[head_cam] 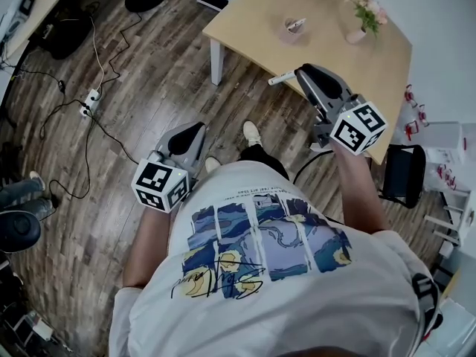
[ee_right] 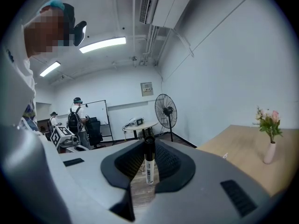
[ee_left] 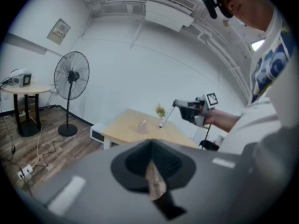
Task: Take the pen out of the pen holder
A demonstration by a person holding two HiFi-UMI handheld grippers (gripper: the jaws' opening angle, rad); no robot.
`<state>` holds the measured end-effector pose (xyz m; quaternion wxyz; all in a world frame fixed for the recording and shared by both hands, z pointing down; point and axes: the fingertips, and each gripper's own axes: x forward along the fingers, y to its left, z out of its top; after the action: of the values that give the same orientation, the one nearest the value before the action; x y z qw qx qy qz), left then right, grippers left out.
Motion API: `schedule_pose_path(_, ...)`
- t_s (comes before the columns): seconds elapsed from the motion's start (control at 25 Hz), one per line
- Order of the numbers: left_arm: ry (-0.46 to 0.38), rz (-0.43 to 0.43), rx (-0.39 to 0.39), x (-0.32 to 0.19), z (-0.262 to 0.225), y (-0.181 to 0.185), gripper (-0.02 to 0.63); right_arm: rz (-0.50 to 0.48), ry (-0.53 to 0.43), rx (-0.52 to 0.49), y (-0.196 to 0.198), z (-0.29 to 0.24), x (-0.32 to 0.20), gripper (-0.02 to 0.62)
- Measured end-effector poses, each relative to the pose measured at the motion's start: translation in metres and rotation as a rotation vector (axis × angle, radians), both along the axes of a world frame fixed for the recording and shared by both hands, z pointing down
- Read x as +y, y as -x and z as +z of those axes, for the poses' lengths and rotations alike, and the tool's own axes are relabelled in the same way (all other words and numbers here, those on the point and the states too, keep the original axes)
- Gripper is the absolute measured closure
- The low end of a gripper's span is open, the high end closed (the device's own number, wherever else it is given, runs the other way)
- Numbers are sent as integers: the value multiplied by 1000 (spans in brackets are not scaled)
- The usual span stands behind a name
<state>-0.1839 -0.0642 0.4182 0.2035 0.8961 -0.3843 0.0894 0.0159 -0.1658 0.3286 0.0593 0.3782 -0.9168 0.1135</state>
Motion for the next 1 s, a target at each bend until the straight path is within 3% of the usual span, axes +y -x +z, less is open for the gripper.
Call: schedule_pose_path(1.0,25,20,-8,-36,4,-31,597,1,11,0,-30,5,-28,536)
